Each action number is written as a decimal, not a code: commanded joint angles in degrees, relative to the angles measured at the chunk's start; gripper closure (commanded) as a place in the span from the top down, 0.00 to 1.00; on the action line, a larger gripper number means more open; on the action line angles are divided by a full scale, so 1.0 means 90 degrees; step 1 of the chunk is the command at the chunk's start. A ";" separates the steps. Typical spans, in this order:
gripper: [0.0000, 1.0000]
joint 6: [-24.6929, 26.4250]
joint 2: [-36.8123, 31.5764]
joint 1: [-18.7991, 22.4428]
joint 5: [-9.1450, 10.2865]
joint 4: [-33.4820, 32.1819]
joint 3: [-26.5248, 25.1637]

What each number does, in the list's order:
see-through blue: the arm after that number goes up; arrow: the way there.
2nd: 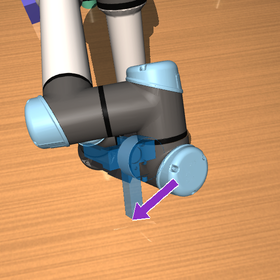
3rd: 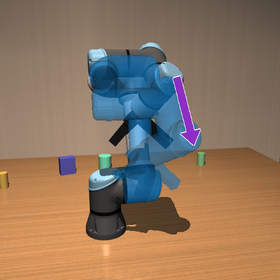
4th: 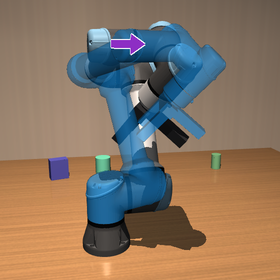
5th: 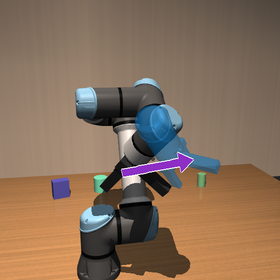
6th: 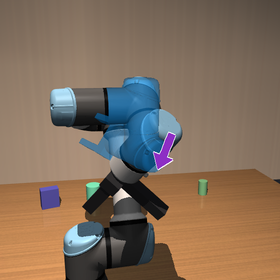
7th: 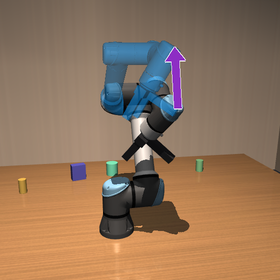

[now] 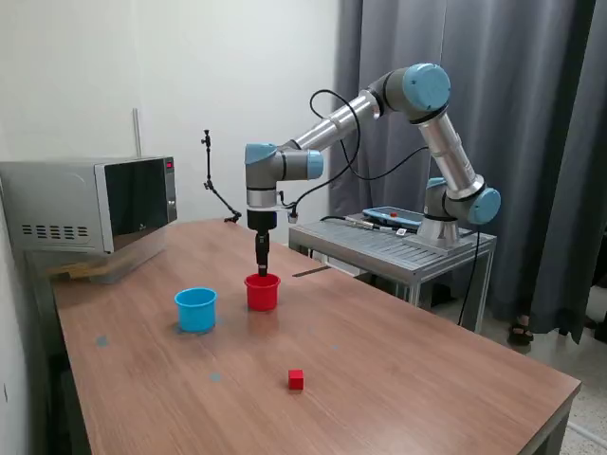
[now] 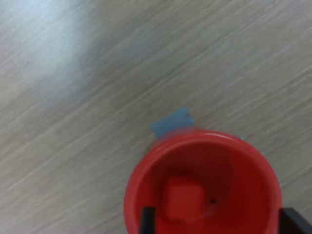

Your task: Place red objects in the red bin, and blue objects in the blue bin.

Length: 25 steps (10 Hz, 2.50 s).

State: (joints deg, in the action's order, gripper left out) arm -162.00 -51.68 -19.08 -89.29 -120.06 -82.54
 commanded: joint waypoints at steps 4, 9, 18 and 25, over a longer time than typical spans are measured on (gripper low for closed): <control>1.00 0.0060 -0.0029 0.0672 0.0018 -0.0252 0.0148; 1.00 0.0899 -0.0077 0.1620 0.0038 -0.0273 0.0421; 1.00 0.4095 -0.0068 0.2363 -0.0001 0.1160 0.1055; 1.00 0.4211 0.0945 0.3223 0.0077 0.1504 0.2635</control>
State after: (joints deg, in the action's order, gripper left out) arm -124.33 -46.56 8.77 -88.89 -106.50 -62.80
